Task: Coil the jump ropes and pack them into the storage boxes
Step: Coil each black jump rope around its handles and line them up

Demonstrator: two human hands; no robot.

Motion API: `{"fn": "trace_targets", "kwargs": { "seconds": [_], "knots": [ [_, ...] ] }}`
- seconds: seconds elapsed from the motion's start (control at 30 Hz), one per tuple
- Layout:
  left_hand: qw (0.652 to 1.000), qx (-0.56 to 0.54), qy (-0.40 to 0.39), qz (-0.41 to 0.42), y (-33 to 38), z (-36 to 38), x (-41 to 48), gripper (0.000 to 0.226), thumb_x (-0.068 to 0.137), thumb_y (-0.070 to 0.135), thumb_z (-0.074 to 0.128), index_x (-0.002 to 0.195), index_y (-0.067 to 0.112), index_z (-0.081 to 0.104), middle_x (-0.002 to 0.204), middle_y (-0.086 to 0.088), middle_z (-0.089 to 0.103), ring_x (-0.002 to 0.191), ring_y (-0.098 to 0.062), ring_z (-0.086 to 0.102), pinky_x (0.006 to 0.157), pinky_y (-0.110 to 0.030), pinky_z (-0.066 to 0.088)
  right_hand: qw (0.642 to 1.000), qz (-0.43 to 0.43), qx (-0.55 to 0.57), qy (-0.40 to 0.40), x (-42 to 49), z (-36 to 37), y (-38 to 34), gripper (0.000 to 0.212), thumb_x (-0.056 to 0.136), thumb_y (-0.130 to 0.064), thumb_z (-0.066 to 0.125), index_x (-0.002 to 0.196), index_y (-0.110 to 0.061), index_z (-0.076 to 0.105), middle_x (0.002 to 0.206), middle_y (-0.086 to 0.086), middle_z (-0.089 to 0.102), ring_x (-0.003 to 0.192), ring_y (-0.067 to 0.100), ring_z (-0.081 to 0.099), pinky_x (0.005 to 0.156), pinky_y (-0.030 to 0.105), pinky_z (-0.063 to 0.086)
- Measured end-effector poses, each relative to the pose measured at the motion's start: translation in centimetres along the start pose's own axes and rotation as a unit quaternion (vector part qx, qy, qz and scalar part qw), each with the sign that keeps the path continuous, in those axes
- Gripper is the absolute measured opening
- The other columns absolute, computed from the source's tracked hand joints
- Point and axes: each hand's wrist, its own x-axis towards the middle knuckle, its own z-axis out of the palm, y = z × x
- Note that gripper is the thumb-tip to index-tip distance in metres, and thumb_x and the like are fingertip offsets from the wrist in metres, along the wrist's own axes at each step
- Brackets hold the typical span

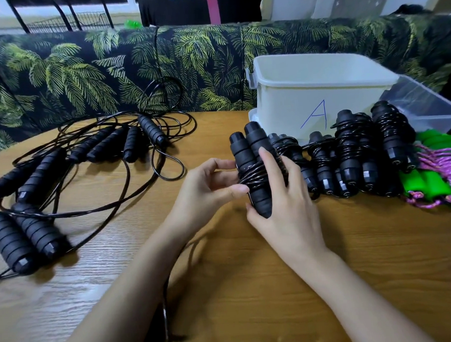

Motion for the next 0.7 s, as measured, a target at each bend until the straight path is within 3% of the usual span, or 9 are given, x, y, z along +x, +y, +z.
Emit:
{"fn": "trace_targets", "kwargs": {
  "seconds": [0.1, 0.2, 0.27, 0.37, 0.4, 0.47, 0.57, 0.63, 0.7],
  "knots": [
    [0.994, 0.091, -0.052, 0.02, 1.1, -1.4, 1.0, 0.04, 0.069, 0.012, 0.077, 0.104, 0.012, 0.058, 0.088, 0.007, 0.076, 0.088, -0.007, 0.071, 0.079, -0.02, 0.054, 0.999, -0.007, 0.04, 0.019, 0.3, -0.3, 0.1, 0.098, 0.069, -0.024, 0.08, 0.15, -0.029, 0.026, 0.142, 0.014, 0.042, 0.128, 0.036, 0.048, 0.08, 0.04, 0.055],
    [0.959, 0.263, -0.077, 0.072, 2.8, -3.0, 2.0, 0.037, 0.07, 0.006, 0.084, 0.097, 0.013, 0.06, 0.08, 0.015, 0.073, 0.082, 0.007, 0.067, 0.076, -0.008, 0.047, 0.997, -0.018, 0.068, 0.034, 0.4, -0.5, -0.2, 0.095, 0.07, -0.022, 0.079, 0.15, -0.028, 0.027, 0.142, 0.015, 0.042, 0.128, 0.035, 0.048, 0.087, 0.042, 0.053],
    [0.907, 0.387, -0.079, 0.144, 3.8, -3.5, 2.5, 0.036, 0.071, 0.016, 0.085, 0.099, 0.009, 0.063, 0.084, 0.016, 0.071, 0.08, 0.01, 0.065, 0.072, -0.007, 0.042, 0.996, -0.016, 0.078, 0.041, 0.4, -0.5, -0.5, 0.096, 0.07, -0.02, 0.08, 0.15, -0.028, 0.028, 0.143, 0.015, 0.041, 0.129, 0.035, 0.047, 0.091, 0.043, 0.052],
    [0.775, 0.565, -0.039, 0.282, 4.0, -3.1, 2.5, 0.036, 0.077, 0.03, 0.081, 0.105, 0.012, 0.067, 0.092, 0.01, 0.075, 0.083, -0.016, 0.069, 0.081, -0.022, 0.045, 0.995, -0.003, 0.087, 0.048, 0.3, -0.3, -0.6, 0.097, 0.069, -0.018, 0.082, 0.15, -0.029, 0.029, 0.145, 0.013, 0.041, 0.13, 0.034, 0.046, 0.093, 0.045, 0.051],
    [0.775, 0.566, -0.018, 0.28, 3.6, -2.8, 2.3, 0.036, 0.078, 0.029, 0.08, 0.108, 0.013, 0.068, 0.096, 0.008, 0.076, 0.087, -0.021, 0.07, 0.083, -0.028, 0.05, 0.994, 0.006, 0.099, 0.049, 0.3, -0.3, -0.5, 0.097, 0.069, -0.018, 0.082, 0.15, -0.03, 0.029, 0.145, 0.012, 0.04, 0.132, 0.033, 0.045, 0.096, 0.044, 0.05],
    [0.848, 0.479, 0.012, 0.229, 2.7, -2.0, 1.9, 0.039, 0.08, 0.024, 0.079, 0.116, 0.014, 0.07, 0.101, 0.004, 0.076, 0.094, -0.014, 0.071, 0.086, -0.034, 0.056, 0.989, 0.032, 0.137, 0.047, 0.3, -0.2, -0.3, 0.096, 0.069, -0.017, 0.082, 0.15, -0.029, 0.031, 0.147, 0.008, 0.04, 0.134, 0.028, 0.044, 0.101, 0.038, 0.046],
    [0.942, 0.29, 0.036, 0.162, 0.8, -1.1, 1.2, 0.043, 0.082, 0.024, 0.074, 0.124, 0.019, 0.066, 0.103, 0.014, 0.072, 0.101, 0.004, 0.066, 0.093, -0.023, 0.052, 0.976, 0.067, 0.203, 0.047, 0.3, 0.0, -0.4, 0.095, 0.069, -0.014, 0.084, 0.15, -0.024, 0.036, 0.144, 0.003, 0.044, 0.132, 0.014, 0.045, 0.105, 0.014, 0.033],
    [0.979, 0.172, 0.02, 0.108, 0.2, -0.5, 0.8, 0.042, 0.082, 0.028, 0.068, 0.123, 0.031, 0.06, 0.104, 0.023, 0.07, 0.109, 0.002, 0.064, 0.095, -0.018, 0.05, 0.965, 0.081, 0.246, 0.044, 0.4, 0.0, -0.5, 0.095, 0.068, -0.011, 0.085, 0.149, -0.023, 0.037, 0.139, -0.004, 0.047, 0.126, -0.007, 0.042, 0.1, 0.001, 0.025],
    [0.997, 0.053, 0.011, 0.063, 0.0, 0.0, 0.5, 0.041, 0.081, 0.022, 0.065, 0.121, 0.03, 0.06, 0.108, 0.018, 0.072, 0.113, -0.005, 0.064, 0.093, -0.021, 0.051, 0.957, 0.081, 0.276, 0.03, 0.4, 0.0, -0.4, 0.095, 0.069, -0.01, 0.085, 0.149, -0.024, 0.037, 0.135, -0.015, 0.046, 0.122, -0.022, 0.035, 0.098, -0.002, 0.023]
  ]
}}
